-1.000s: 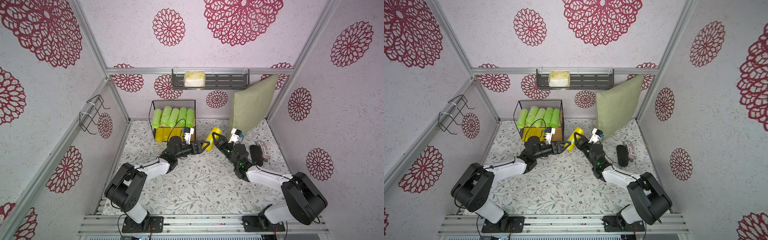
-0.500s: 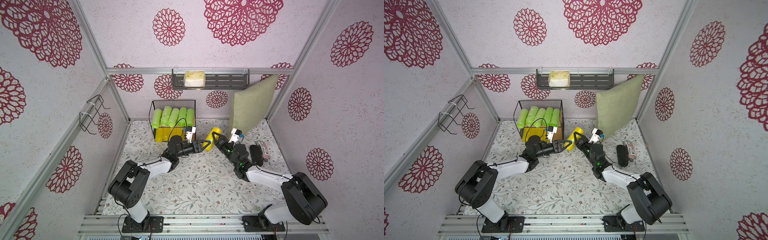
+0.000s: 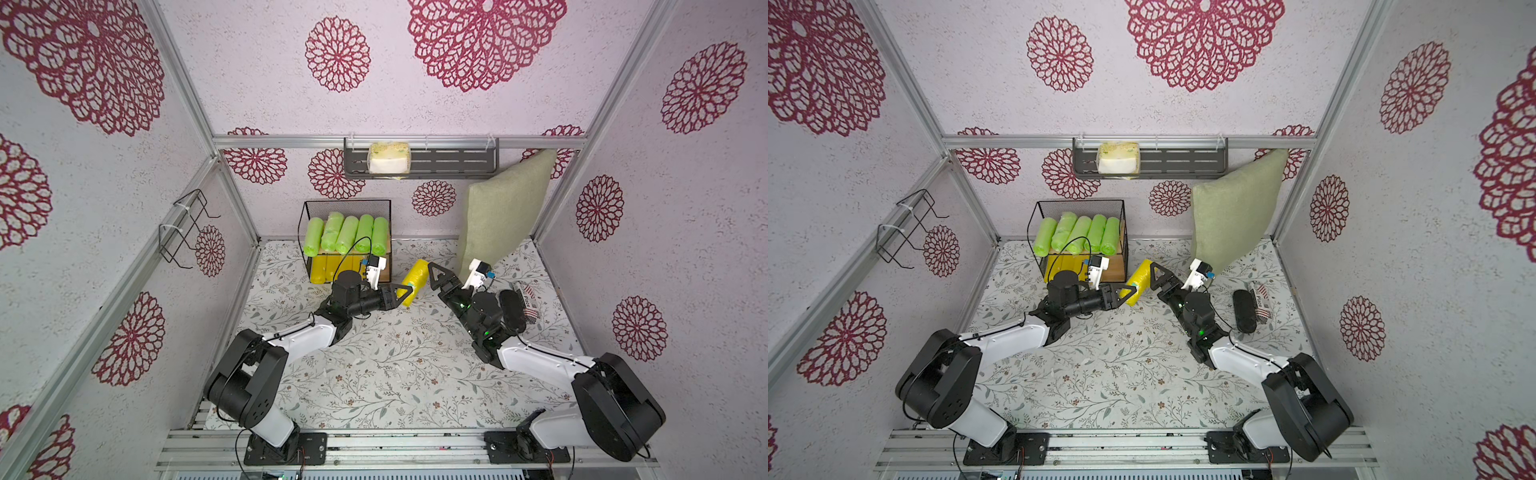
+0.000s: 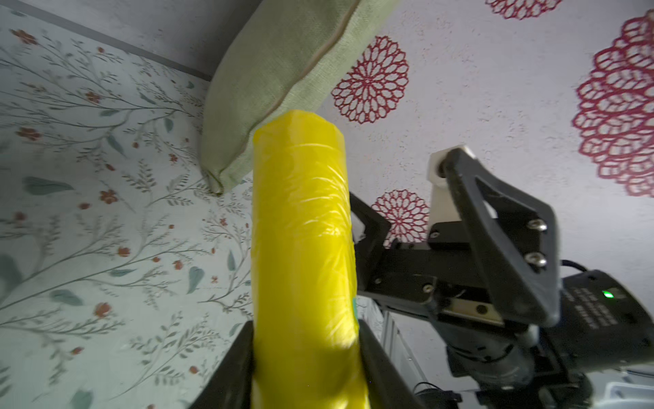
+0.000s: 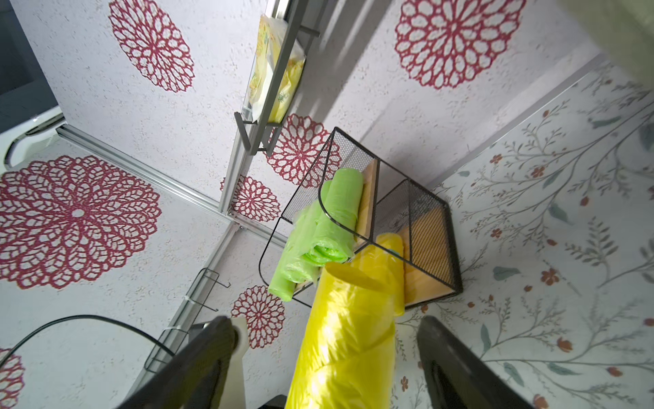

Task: Sort the rolls of trash bags by color and place them on the shelf
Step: Pick up the roll of trash bags from the center of the board, then place the roll of trash bags on the shelf.

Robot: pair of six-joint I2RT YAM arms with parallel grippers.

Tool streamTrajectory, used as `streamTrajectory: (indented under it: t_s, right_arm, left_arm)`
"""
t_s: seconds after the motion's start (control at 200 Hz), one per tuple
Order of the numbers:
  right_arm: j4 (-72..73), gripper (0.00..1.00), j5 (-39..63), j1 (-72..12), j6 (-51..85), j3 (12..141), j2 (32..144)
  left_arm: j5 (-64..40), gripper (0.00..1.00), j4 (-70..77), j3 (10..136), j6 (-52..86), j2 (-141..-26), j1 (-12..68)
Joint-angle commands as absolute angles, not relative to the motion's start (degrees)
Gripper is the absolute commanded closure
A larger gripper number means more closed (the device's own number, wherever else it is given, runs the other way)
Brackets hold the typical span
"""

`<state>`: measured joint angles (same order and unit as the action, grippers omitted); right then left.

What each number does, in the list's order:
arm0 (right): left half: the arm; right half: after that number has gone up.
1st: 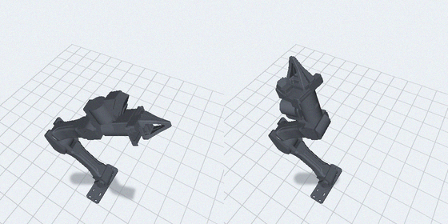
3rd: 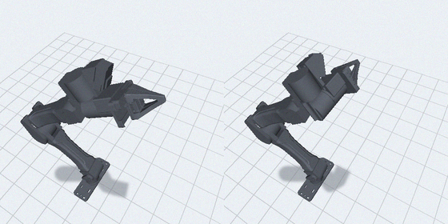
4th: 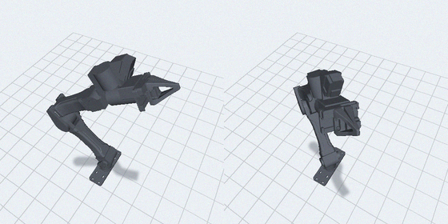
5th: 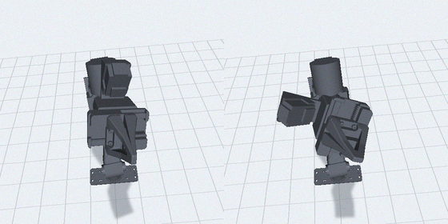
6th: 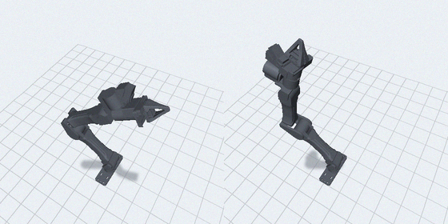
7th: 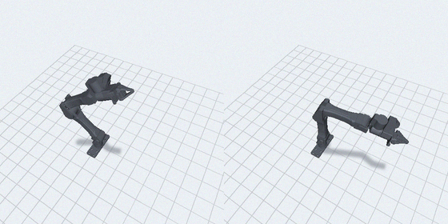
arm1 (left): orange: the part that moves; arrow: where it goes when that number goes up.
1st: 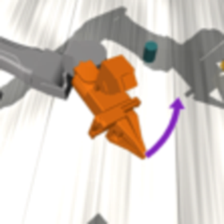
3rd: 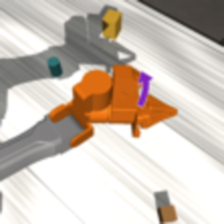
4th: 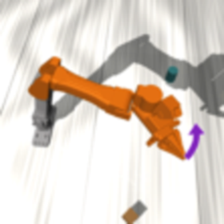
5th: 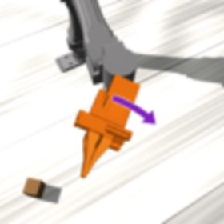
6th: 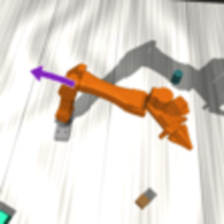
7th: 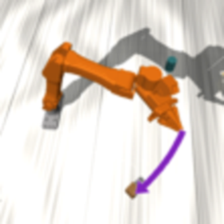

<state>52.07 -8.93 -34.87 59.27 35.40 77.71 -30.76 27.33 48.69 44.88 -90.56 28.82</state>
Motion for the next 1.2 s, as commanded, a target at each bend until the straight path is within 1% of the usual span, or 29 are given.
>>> streamTrajectory:
  t_s: [0.0, 0.06, 0.135, 0.235, 0.315, 0.47, 0.81, 1.03, 1.196]
  right_arm:
    - [50.6, 0.13, -13.8, -34.9, 53.6, 34.5, 74.0]
    - [50.0, 0.13, -14.6, -34.9, 53.2, 33.8, 73.3]
    - [49.9, 0.13, -14.9, -34.9, 53.0, 33.4, 73.3]
    - [50.0, 0.13, -14.5, -34.9, 53.3, 33.3, 74.0]
    - [50.4, 0.13, -14.1, -34.9, 53.7, 33.2, 74.7]
    - [51.6, 0.13, -12.9, -34.9, 55.2, 33.2, 76.3]
    - [51.2, 0.13, -12.5, -34.9, 55.6, 32.4, 75.9]
    - [50.9, 0.12, -12.4, -34.8, 55.7, 31.8, 75.6]
    - [51.0, 0.13, -12.0, -34.8, 55.7, 31.8, 75.7]
  left_arm:
    - [-21.7, 0.69, 13.9, 48.8, 33.5, -86.5, 27.6]
    - [-17.2, 0.70, 8.2, 49.4, 28.9, -85.7, 27.5]
    - [-11.9, 0.70, 3.9, 49.7, 26.4, -85.4, 27.2]
    - [-4.1, 0.72, 1.6, 50.0, 26.1, -85.8, 26.8]
    - [0.2, 0.72, 1.6, 50.6, 26.9, -87.1, 26.7]
    - [3.4, 0.72, 4.1, 53.6, 27.8, -92.7, 26.8]
    - [12.0, 0.71, 9.9, 60.0, 23.5, -103.1, 27.5]
    - [16.4, 0.69, 12.4, 62.8, 22.4, -107.4, 28.9]
    - [17.7, 0.68, 12.8, 65.8, 22.1, -110.7, 29.1]
